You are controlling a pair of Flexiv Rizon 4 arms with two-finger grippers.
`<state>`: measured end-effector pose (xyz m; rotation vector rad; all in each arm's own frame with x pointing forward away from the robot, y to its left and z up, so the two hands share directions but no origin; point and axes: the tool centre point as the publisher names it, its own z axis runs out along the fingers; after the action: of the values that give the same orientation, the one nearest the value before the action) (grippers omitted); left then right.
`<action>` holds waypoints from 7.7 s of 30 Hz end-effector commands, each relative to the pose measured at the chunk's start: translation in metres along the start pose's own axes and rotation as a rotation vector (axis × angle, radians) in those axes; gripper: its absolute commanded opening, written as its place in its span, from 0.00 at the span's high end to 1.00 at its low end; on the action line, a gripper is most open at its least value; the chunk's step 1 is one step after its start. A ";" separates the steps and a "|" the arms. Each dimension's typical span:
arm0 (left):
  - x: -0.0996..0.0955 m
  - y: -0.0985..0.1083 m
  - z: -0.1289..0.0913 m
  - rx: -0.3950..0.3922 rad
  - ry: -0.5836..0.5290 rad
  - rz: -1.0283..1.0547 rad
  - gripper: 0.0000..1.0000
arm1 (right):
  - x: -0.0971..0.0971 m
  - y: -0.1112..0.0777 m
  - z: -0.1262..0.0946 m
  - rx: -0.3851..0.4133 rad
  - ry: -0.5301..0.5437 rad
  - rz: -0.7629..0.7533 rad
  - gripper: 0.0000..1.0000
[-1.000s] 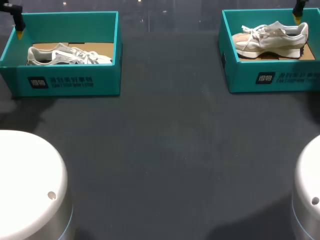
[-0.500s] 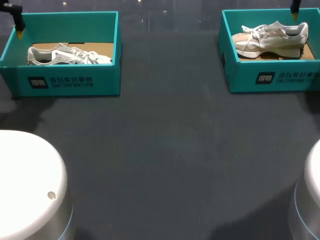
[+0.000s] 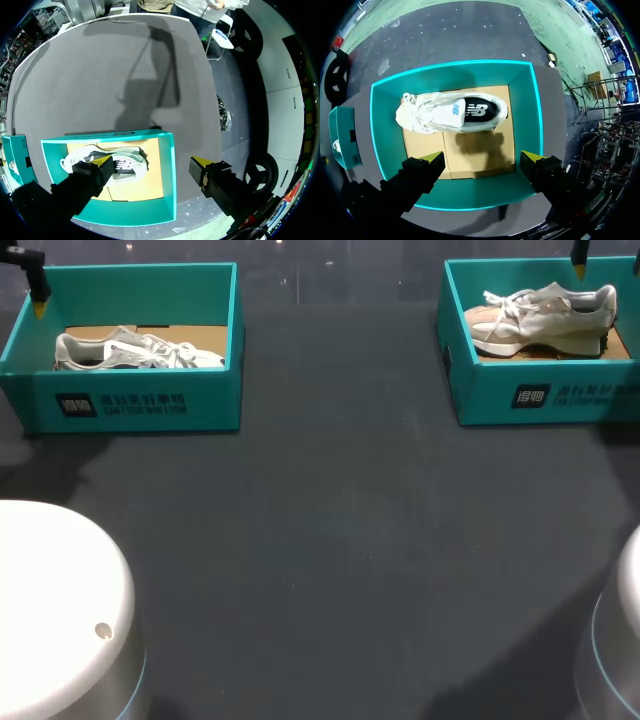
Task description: Take the shoe out of the shoebox, open the shoe tongue, remove and reinsert the insole, then place the shoe into the shoebox
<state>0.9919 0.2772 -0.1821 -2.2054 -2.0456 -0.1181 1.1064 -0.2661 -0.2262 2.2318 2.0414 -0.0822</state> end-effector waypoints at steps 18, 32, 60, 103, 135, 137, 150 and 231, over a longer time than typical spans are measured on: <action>0.000 -0.001 0.000 -0.003 0.001 0.001 0.00 | -0.016 0.034 0.065 0.004 0.004 0.069 0.00; 0.000 -0.001 0.000 -0.003 0.001 0.001 0.00 | -0.036 0.055 0.101 -0.008 -0.011 0.091 0.00; 0.000 -0.001 0.000 -0.003 0.001 0.001 0.00 | -0.046 0.064 0.139 0.069 0.003 0.093 0.45; 0.000 -0.001 0.000 -0.003 0.001 0.001 0.00 | -0.047 0.038 0.102 0.076 -0.032 0.164 1.00; 0.000 -0.001 0.000 -0.003 0.001 0.001 0.00 | -0.071 0.028 -0.045 0.048 -0.049 0.082 1.00; 0.000 -0.001 0.000 -0.003 0.001 0.001 0.00 | -0.067 0.020 -0.048 0.012 -0.091 0.100 1.00; 0.000 -0.001 0.000 -0.003 0.001 0.001 0.00 | -0.067 0.020 -0.048 0.012 -0.091 0.100 1.00; 0.000 -0.001 0.000 -0.003 0.001 0.001 0.00 | 0.133 -0.312 -0.105 0.011 -0.209 0.206 1.00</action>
<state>0.9919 0.2772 -0.1819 -2.2053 -2.0456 -0.1180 0.8369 -0.1052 -0.1471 2.3511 1.7342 -0.3484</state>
